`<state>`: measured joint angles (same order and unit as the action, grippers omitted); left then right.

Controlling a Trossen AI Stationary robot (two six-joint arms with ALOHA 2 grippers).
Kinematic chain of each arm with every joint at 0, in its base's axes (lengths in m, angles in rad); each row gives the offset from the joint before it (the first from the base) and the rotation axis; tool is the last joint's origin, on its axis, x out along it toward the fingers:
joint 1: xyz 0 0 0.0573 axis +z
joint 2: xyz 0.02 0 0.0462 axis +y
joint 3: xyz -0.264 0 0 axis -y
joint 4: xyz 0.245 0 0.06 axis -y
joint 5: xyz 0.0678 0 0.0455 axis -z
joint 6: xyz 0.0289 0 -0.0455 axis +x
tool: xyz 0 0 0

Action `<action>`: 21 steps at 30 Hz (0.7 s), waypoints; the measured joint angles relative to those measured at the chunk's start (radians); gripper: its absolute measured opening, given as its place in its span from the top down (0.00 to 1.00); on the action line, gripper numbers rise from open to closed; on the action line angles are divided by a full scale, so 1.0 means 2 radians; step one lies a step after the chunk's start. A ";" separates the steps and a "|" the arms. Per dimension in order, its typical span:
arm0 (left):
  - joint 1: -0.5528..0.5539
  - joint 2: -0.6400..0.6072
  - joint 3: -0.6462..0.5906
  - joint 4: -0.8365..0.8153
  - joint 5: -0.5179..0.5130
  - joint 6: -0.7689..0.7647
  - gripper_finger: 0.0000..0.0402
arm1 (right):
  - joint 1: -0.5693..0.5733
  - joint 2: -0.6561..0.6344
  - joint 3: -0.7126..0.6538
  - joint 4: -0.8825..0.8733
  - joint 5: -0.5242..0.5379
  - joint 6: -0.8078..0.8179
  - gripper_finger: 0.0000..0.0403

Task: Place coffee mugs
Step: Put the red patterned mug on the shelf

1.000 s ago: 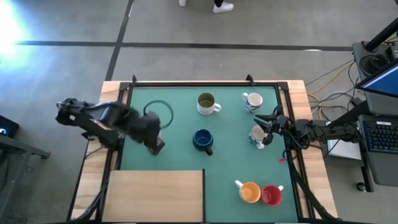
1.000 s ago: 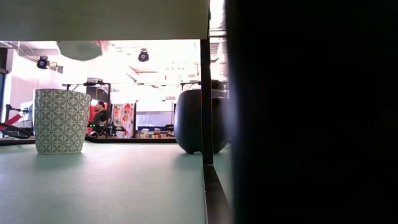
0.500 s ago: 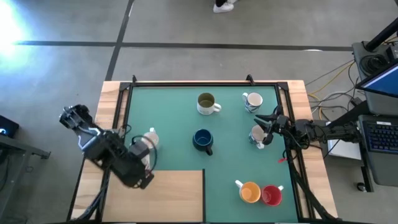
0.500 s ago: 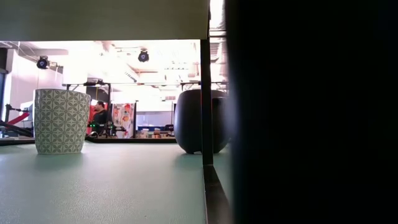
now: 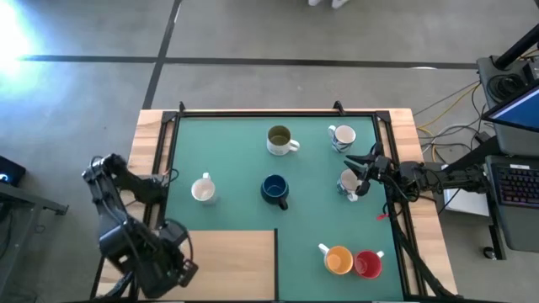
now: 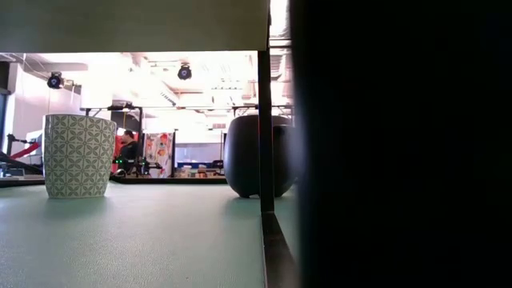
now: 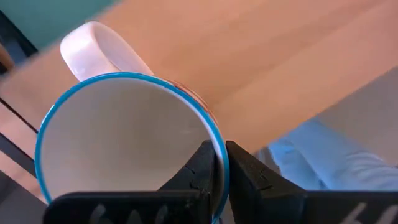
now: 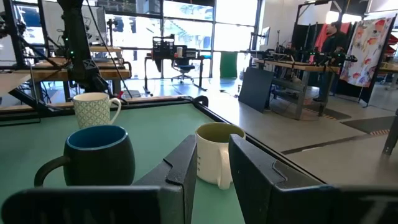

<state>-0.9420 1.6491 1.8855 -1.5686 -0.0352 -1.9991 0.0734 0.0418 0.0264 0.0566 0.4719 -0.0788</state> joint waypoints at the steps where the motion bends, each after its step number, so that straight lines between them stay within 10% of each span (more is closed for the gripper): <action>1: -0.005 0.006 0.008 -0.001 0.000 -0.012 0.98 | 0.000 0.000 0.000 0.000 0.000 0.000 0.80; 21: -0.052 0.054 0.041 0.006 0.000 -0.140 0.98 | 0.000 0.000 0.000 0.000 0.000 0.000 0.80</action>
<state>-1.0450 1.7581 1.9671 -1.5558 -0.0361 -2.2799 0.0734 0.0419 0.0264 0.0566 0.4717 -0.0790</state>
